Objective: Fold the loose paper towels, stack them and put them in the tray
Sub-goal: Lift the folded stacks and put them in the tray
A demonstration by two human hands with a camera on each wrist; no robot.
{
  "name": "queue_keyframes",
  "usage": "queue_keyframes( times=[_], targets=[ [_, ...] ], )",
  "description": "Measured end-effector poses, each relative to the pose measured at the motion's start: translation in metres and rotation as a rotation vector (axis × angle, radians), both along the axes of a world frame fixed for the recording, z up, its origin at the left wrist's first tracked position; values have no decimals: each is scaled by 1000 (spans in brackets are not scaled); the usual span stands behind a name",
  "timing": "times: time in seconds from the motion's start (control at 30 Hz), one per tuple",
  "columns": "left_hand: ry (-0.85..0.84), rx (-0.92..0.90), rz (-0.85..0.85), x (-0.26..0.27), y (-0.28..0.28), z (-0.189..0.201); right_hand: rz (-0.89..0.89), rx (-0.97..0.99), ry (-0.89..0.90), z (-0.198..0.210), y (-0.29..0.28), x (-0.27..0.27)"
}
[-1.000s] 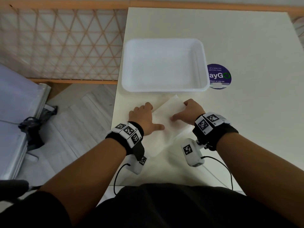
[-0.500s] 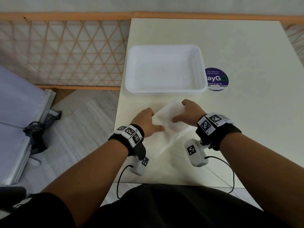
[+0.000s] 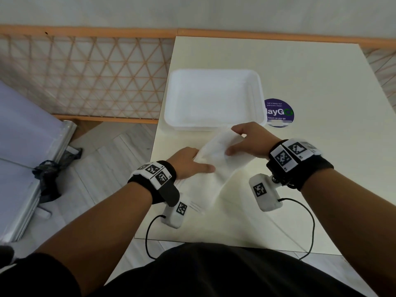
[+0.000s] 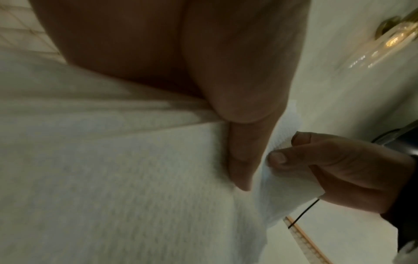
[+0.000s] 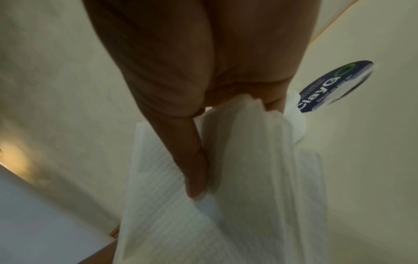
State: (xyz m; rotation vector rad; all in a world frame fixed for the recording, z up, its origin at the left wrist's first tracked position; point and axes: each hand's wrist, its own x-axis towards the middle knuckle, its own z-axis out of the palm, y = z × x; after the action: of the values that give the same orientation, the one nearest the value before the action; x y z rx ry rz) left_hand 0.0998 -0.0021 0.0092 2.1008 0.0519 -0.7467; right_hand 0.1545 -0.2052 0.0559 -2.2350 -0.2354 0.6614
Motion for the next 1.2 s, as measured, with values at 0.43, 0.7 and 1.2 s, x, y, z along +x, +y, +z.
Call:
queue_keyframes(
  times=[0.43, 0.7, 1.2],
  targets=[
    [-184, -178, -42, 23, -2, 40, 40, -14, -374, 40, 2, 29],
    [-294, 122, -301, 46, -2, 52, 665, -654, -676, 45, 46, 27],
    [-336, -189, 253, 47, 65, 66, 195, -119, -137, 30, 4, 44]
  ],
)
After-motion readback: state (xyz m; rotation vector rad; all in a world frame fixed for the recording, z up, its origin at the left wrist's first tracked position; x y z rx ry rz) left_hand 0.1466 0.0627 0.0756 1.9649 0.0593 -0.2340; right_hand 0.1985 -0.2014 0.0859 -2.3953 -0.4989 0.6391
